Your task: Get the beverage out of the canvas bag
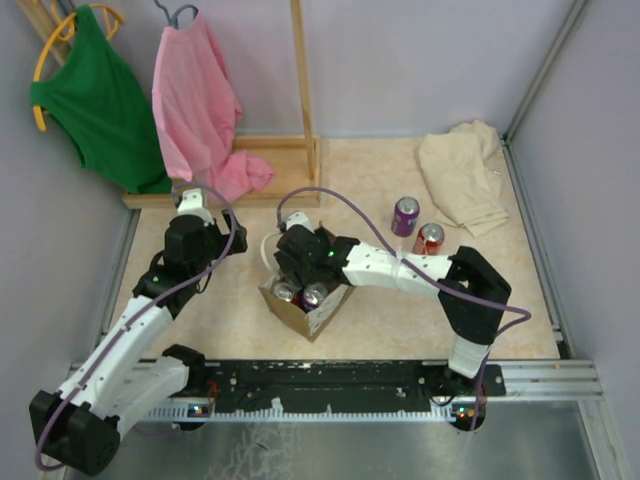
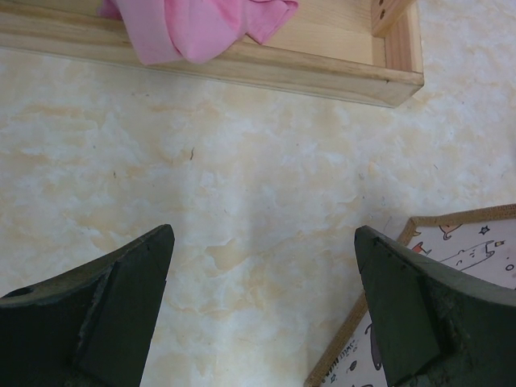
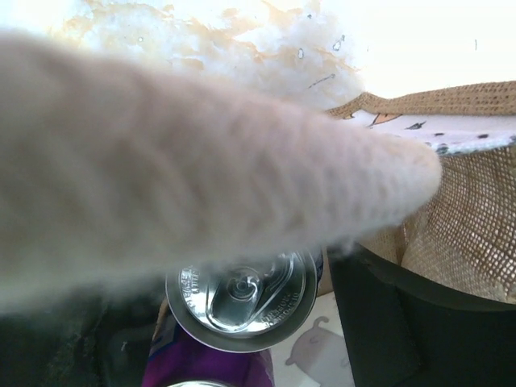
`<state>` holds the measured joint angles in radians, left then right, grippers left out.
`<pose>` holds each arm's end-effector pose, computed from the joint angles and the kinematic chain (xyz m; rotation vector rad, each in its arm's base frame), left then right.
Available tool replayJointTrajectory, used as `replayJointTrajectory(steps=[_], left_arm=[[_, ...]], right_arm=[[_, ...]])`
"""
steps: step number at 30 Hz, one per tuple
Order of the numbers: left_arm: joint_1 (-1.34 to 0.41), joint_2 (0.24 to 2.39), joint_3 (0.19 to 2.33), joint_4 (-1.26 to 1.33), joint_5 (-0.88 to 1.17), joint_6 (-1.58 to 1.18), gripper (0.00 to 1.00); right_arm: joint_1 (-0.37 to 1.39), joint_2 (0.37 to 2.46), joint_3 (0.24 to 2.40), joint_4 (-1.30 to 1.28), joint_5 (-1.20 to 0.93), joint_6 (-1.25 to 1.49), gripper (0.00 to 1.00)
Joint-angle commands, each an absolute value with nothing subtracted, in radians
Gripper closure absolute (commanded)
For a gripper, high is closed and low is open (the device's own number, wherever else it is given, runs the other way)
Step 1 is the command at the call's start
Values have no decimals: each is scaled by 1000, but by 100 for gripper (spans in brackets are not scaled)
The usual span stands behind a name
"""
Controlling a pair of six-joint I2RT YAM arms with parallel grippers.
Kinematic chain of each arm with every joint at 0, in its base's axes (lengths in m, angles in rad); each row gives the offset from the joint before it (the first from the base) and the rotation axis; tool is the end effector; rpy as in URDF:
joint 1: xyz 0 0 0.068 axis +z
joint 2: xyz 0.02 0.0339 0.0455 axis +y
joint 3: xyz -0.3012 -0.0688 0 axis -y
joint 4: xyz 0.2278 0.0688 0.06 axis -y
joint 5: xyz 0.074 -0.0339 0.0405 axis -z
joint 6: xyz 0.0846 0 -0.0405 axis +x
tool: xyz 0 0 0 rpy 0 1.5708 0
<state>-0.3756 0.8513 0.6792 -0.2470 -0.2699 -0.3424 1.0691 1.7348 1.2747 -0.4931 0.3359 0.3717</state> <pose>0.1927 -0.0518 0.2969 -0.1410 1.9742 -0.1991 0.2115 0.3277 0.2378 -0.7144 2.3540 0.2039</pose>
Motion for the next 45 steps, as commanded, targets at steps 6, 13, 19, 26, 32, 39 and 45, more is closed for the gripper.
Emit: replayJointTrajectory(steps=[6,13,19,26,32,39,45], left_arm=[[-378,860,670,-236,-265,-340,0],[-379,858,667,-232,-262,-341,0],[-378,857,665,-232,-262,-341,0],[-378,862,670,-226,-256,-342,0],[-378,855,669,-227,-261,-341,0],[-379,863,668,-226,-258,-342,0],[-378,865,668,-219,-246,-347,0]], right_arm=[[1077,1771,1275,-445,330,403,68],[1078,1749,1279,-466,360,399,100],[1078,1664,1297,-445,387,360,100],[1078,1582,1392,-455,436,269,100],[1078,1534,1455,-462,425,241,100],[1078,1424,1522,-473,519,184,100],[1079,1406,1661,-534,687,116,100]])
